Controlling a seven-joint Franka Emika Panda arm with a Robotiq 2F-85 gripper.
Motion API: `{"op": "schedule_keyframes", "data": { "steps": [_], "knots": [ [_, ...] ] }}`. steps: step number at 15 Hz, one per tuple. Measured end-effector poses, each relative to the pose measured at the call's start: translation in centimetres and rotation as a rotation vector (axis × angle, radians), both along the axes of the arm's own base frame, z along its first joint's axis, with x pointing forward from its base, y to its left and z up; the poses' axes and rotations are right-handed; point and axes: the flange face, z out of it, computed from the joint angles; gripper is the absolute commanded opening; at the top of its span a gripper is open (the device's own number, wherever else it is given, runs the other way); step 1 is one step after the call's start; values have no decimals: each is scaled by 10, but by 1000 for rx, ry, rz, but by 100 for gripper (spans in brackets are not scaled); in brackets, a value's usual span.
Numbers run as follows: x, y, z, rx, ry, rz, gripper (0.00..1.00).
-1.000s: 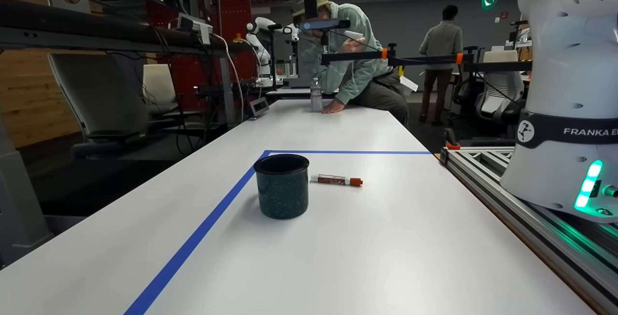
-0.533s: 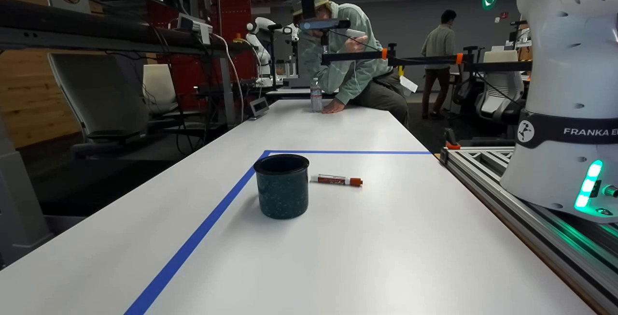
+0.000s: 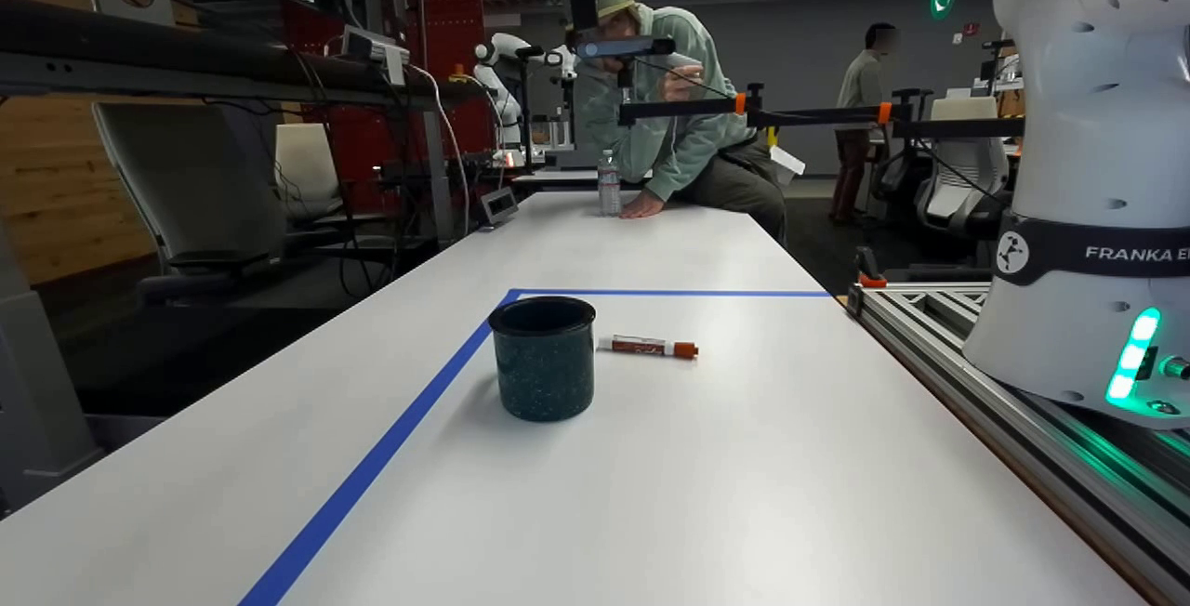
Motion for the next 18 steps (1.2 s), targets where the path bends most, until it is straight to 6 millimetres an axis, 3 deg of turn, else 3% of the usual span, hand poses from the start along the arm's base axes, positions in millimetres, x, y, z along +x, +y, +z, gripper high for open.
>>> {"op": "schedule_keyframes", "data": {
  "steps": [4,18],
  "knots": [
    [4,-4,9,-11,-55,-92,100],
    [3,-4,9,-13,-56,-103,100]
  ]
}}
